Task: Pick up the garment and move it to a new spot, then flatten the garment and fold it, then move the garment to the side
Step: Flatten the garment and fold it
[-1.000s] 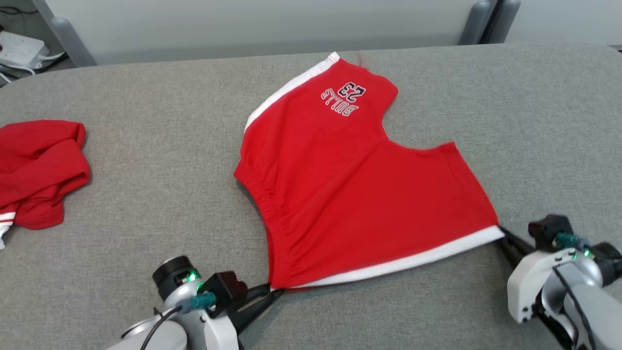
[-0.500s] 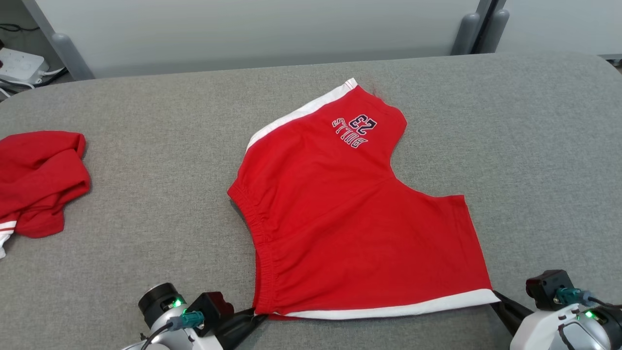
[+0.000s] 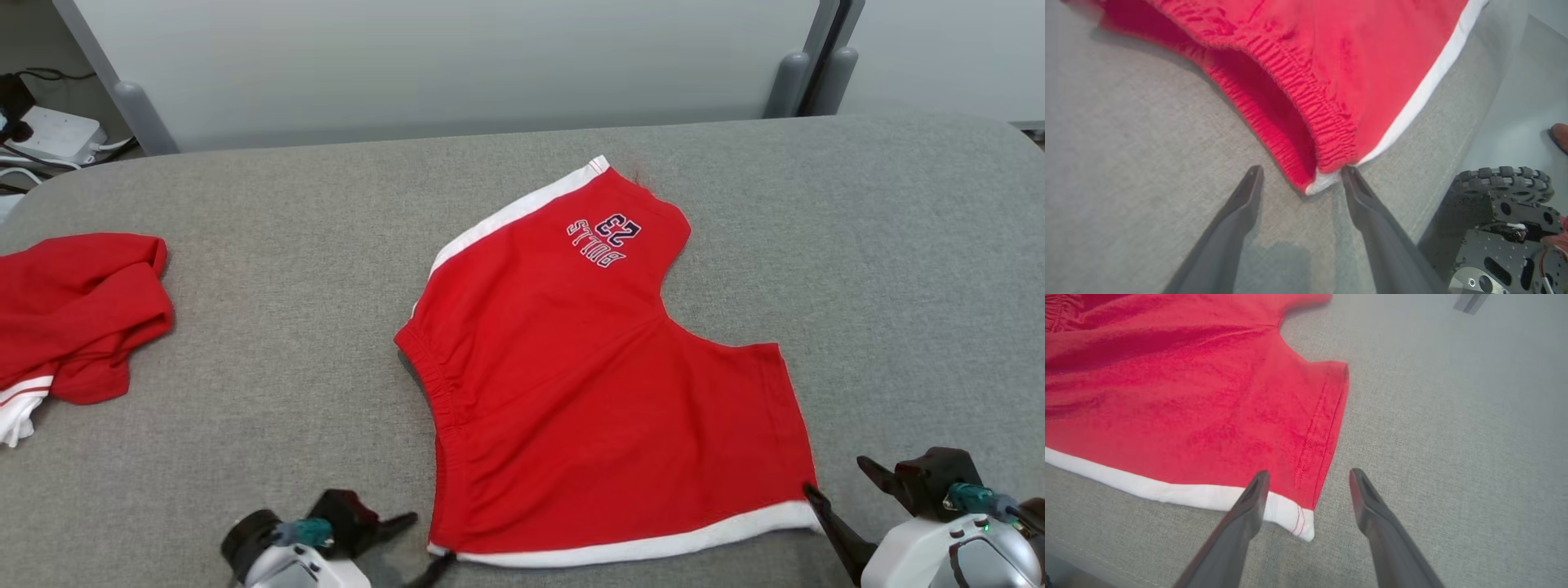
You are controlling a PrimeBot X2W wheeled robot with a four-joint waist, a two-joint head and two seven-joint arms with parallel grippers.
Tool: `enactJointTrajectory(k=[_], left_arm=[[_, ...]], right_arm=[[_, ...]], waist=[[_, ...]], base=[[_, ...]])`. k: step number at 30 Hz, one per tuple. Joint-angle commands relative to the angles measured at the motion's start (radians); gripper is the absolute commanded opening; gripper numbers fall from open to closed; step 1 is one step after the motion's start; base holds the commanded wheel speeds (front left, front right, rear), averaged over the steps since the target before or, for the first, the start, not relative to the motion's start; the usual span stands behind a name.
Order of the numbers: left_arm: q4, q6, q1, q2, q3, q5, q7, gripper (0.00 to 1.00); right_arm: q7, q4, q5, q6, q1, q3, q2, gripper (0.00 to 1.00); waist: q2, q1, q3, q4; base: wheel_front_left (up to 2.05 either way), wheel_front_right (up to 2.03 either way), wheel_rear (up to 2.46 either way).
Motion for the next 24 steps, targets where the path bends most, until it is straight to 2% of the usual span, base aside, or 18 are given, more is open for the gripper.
enactJointTrajectory(k=[1,4,10,11,14,19,24], left_arm=[[-0.009,0.018,-0.008,0.042,0.046,-0.012,-0.021,1.0],[-0.044,0.059,0.017,0.06,0.073,-0.042,-0.032,1.0],[-0.204,0.18,0.099,0.125,0.148,-0.108,-0.067,1.0],[-0.227,0.204,0.108,0.135,0.161,-0.108,-0.075,1.0],[-0.275,0.318,0.118,0.164,0.193,-0.039,-0.099,1.0],[-0.383,0.476,0.189,0.141,0.337,0.029,-0.114,1.0],[-0.486,0.568,0.302,0.072,0.509,0.114,-0.115,1.0]], right_arm=[[-0.017,-0.039,-0.012,-0.003,-0.002,0.002,-0.017,1.0],[-0.031,-0.05,-0.021,-0.003,0.001,-0.014,-0.01,1.0],[-0.098,-0.075,-0.032,-0.003,0.001,-0.028,0.02,1.0],[-0.116,-0.074,-0.03,-0.003,0.001,-0.031,0.029,1.0],[-0.15,-0.052,-0.016,-0.003,0.008,-0.052,0.066,1.0],[-0.233,-0.02,-0.013,-0.003,0.011,-0.072,0.126,1.0],[-0.339,0.006,-0.03,-0.003,0.012,-0.084,0.173,1.0]], waist=[[-0.0001,0.0,-0.006,0.003],[-0.0001,0.0,-0.02,0.008],[-0.0001,0.0,-0.057,0.026],[-0.0001,0.0,-0.063,0.03],[-0.0001,0.0,-0.081,0.04],[-0.0001,0.0,-0.115,0.051],[-0.0001,0.0,-0.135,0.056]], base=[[0.0,0.0,0.0],[0.0,0.0,0.0],[0.0,0.0,0.0],[0.0,0.0,0.0],[0.0,0.0,0.0],[0.0,0.0,0.0],[0.0,0.0,0.0]])
